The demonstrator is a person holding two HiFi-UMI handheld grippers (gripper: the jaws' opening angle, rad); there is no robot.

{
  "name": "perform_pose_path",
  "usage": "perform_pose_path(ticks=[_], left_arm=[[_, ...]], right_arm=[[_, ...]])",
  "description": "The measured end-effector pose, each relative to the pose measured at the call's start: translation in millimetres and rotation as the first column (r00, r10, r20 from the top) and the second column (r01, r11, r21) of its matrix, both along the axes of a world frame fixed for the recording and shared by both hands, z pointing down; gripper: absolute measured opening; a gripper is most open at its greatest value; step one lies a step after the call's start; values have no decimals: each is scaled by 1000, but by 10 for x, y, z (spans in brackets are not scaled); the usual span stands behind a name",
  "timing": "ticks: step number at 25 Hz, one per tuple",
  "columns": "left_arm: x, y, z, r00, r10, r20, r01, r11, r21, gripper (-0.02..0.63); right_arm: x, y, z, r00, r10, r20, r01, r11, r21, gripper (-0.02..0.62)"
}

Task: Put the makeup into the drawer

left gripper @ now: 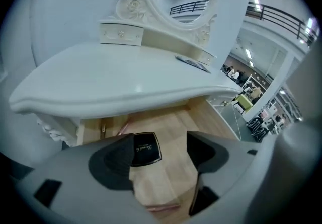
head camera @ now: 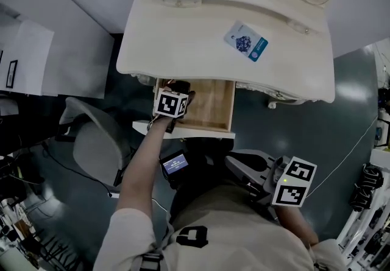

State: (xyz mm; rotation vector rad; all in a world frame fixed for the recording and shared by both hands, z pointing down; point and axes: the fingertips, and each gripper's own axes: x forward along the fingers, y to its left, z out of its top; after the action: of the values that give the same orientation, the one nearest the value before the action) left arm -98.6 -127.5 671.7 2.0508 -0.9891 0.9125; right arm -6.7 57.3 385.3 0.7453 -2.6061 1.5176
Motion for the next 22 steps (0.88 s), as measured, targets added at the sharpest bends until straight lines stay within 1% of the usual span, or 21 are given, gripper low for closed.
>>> perform_pose_path(ticks=[4,7,12,16,17,18,19,22], left_arm=[[14,37,-235,998,58,-10,-57,997,48,370],[17,45,-467,996,80,-31,-76,993,95,370],[31,46,-890,993,63,-102,-44,983,179,370],[0,59,-1192,990,67,-126,-35,969,243,362],[-20,59,-1281,989,66,-135,-27,963,268,340],[-39,61,-1375,987,62,-150,-16,956,293,292],[-56,68,-1468,984,57,-171,0,950,313,267],[-91,130,-1723,966,37,-255,53,940,337,229]], right_arm=[[-22,-8,-43,1000,6,11,-6,1000,16,28],[-55,-11,-84,1000,-7,13,6,1000,31,28],[-101,-27,-133,1000,-21,22,20,998,54,28],[-139,-37,-182,999,-35,24,33,997,72,28],[-147,-41,-197,999,-37,24,35,996,77,28],[-152,-45,-213,999,-39,24,37,996,82,28],[-155,-51,-227,999,-41,24,39,995,87,28],[-140,-74,-272,999,-40,29,36,994,105,28]])
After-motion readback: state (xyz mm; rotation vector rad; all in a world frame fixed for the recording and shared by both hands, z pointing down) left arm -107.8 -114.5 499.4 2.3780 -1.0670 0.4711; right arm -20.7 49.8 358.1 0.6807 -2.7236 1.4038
